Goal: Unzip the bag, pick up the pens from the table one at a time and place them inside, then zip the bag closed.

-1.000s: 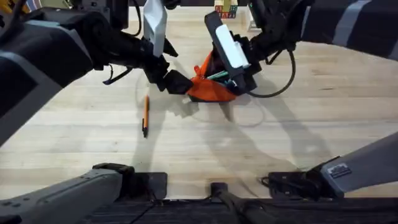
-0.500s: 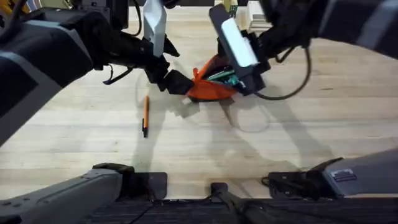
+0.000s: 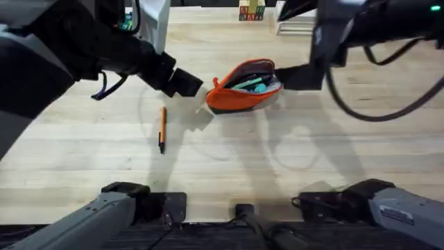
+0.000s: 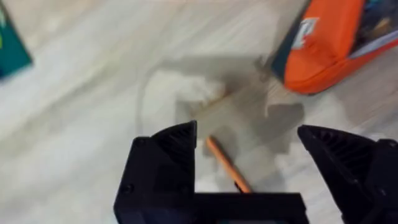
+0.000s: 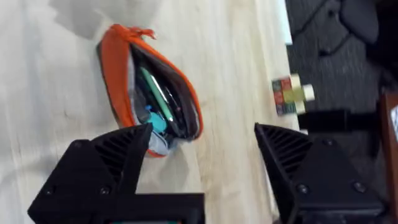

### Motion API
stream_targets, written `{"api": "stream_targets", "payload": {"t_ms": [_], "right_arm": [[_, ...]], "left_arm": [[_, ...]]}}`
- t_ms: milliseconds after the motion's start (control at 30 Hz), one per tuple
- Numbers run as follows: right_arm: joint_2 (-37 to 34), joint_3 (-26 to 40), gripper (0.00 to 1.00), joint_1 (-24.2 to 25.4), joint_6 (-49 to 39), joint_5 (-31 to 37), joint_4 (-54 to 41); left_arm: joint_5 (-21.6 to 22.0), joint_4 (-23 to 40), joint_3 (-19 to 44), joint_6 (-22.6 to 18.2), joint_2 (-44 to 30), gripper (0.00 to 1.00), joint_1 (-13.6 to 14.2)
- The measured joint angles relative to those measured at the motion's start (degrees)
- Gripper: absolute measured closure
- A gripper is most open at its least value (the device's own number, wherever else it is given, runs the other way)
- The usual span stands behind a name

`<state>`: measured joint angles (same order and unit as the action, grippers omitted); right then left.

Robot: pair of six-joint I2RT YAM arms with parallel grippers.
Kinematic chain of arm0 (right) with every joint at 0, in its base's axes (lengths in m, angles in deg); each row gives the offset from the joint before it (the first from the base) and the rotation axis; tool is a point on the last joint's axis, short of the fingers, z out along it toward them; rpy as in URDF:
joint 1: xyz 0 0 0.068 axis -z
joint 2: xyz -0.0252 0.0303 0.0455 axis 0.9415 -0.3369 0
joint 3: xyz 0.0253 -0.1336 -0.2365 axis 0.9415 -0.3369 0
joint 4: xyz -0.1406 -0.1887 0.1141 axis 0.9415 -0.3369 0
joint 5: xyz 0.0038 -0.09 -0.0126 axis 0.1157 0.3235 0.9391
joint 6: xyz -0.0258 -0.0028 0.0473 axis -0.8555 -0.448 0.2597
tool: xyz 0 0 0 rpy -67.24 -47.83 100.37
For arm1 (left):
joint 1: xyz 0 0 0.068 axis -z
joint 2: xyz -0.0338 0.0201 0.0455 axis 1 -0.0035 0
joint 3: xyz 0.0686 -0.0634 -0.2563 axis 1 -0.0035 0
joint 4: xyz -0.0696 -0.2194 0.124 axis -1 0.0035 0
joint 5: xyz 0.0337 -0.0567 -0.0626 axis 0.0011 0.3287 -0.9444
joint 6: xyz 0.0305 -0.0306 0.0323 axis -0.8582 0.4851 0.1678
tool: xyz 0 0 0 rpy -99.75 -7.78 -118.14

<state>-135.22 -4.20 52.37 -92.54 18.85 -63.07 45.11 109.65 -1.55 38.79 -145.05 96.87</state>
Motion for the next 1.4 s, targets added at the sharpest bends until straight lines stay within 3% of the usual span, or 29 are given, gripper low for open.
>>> {"api": "stream_targets", "payload": {"t_ms": [233,400,867,1033,1400], "right_arm": [[3.0,0.0,0.004,5.8,9.0,0.0,0.0],[3.3,0.0,0.004,8.8,14.1,0.1,0.0],[3.3,0.0,0.003,10.0,18.6,0.2,1.8],[3.3,0.0,0.003,10.0,18.6,0.2,1.8],[3.4,0.0,0.004,10.0,18.6,0.2,1.8]], "left_arm": [[10.0,7.0,0.0,11.1,1.1,0.007,0.0],[12.8,11.9,0.0,15.6,1.1,0.006,0.0],[16.3,16.5,0.0,18.8,0.8,0.007,0.0],[17.5,15.6,-0.7,21.6,-8.1,0.007,0.0],[17.1,12.2,-0.9,22.6,-13.9,0.004,0.0]]}}
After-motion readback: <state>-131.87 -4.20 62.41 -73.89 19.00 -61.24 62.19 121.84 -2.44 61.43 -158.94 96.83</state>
